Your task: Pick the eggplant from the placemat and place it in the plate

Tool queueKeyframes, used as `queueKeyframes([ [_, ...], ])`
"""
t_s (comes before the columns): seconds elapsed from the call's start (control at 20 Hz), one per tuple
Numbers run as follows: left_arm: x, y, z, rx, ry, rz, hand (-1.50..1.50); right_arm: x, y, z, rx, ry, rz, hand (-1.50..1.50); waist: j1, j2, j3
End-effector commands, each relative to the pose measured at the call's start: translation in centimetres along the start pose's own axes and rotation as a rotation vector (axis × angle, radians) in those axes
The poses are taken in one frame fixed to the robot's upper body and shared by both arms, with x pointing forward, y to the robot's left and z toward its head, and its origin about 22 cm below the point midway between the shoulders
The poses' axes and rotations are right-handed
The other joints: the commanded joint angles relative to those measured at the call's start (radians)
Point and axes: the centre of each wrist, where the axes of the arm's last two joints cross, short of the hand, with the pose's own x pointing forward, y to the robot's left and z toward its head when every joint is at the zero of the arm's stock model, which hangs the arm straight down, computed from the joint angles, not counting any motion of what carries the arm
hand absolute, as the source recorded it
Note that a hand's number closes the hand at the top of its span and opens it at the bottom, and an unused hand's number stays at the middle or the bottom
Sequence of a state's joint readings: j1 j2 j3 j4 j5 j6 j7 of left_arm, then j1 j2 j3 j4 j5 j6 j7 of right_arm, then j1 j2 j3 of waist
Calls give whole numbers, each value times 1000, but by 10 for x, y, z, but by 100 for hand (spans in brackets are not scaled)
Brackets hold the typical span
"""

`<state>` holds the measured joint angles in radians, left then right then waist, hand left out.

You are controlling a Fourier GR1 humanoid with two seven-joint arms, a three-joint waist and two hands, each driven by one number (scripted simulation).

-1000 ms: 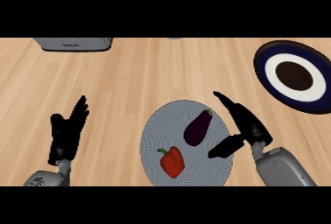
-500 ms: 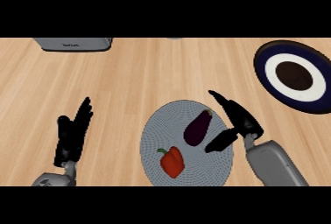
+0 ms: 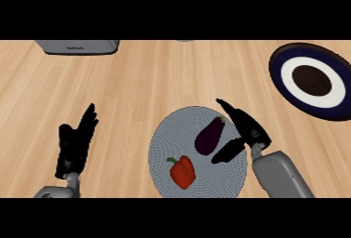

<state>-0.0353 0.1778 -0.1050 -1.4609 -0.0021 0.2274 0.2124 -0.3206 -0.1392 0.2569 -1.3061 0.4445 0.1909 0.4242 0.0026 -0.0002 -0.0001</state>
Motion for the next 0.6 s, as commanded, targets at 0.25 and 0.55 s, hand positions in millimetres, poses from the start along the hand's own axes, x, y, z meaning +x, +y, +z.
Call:
queueKeyframes([
  [0.25,5,4,0,-6,3,14,0,0,6,-24,25,-5,78,150,1,0,0],
  [0.55,-15,8,8,6,2,-11,0,-7,31,-27,-75,-79,99,150,3,0,0],
])
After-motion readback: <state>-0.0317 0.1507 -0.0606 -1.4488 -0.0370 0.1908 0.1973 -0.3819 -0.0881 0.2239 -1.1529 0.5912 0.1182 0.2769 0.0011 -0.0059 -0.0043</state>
